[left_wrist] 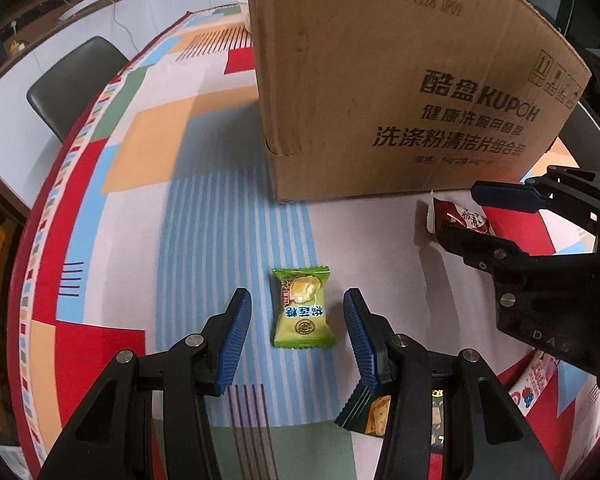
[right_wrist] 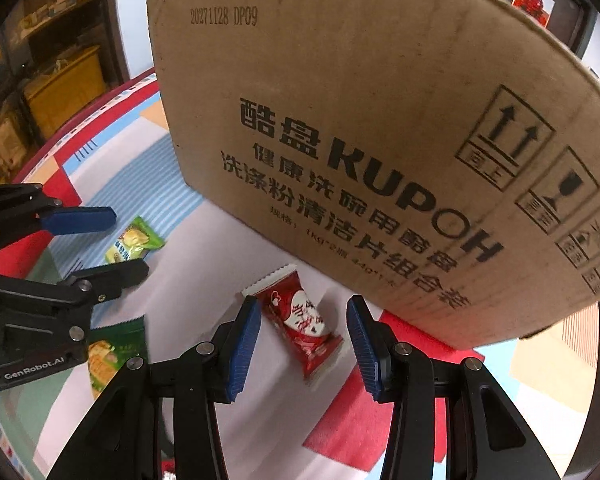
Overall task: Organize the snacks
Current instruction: 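Grasp the red candy with the right tool while the left tool grasps the yellow-green candy, then carry the red and yellow-green candies over the box and release both inside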
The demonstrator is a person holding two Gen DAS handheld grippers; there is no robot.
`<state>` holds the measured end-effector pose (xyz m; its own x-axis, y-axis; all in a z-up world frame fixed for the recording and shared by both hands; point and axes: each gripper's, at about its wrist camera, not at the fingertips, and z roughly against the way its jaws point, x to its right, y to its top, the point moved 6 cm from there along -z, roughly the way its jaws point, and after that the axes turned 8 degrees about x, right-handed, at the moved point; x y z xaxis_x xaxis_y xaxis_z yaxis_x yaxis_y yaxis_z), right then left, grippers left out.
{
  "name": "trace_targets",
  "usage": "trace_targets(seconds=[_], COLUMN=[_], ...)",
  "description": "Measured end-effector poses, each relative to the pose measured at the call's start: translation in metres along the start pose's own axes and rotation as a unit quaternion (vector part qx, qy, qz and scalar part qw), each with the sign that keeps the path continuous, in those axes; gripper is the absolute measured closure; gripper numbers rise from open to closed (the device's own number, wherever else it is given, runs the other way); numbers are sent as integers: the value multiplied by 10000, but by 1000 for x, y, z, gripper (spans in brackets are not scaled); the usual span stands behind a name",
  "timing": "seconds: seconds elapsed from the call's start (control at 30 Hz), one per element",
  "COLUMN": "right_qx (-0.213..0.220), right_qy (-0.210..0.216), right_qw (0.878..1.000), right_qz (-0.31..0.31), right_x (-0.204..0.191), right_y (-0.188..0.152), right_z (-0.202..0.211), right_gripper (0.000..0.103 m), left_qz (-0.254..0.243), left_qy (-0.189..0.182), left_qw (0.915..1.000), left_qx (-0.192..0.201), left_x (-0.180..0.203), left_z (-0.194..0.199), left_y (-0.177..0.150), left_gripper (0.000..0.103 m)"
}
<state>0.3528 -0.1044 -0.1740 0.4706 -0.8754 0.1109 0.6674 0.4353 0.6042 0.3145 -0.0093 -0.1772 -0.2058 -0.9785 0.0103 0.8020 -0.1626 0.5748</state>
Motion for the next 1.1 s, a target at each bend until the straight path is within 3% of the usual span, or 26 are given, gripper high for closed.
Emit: trace_targets(seconds=[0.23, 0.37, 0.47, 0.53, 0.7, 1.1], right_qx=[-83, -142, -155, -179, -94, 293], right_qy=[127, 213, 249, 303, 153, 336], right_qw=[9998, 9992, 9988, 9983, 9991, 9969], right_qz=[-121, -293, -380, -460, -378, -647], right_x=[-5, -13, -7, -6, -14, -19], right_y=[2, 8, 5, 3, 1, 2], right_z=[-11, -24, -23, -21, -12, 28], right_gripper=[57, 58, 73, 79, 80, 81], left_qz=[40, 106, 84, 100, 169, 78], left_qy=[-6, -29, -51, -105, -205, -243], left_qw=[10000, 9999, 9999, 9999, 9996, 9977], left_qx=[-18, -17, -25, -33, 22, 622], left_x=[2, 2, 3, 4, 9, 22], left_z=[-3, -4, -4, -4, 5, 61], left_y=[0, 2, 3, 3, 1, 12], left_gripper=[59, 69, 80, 80, 81, 81])
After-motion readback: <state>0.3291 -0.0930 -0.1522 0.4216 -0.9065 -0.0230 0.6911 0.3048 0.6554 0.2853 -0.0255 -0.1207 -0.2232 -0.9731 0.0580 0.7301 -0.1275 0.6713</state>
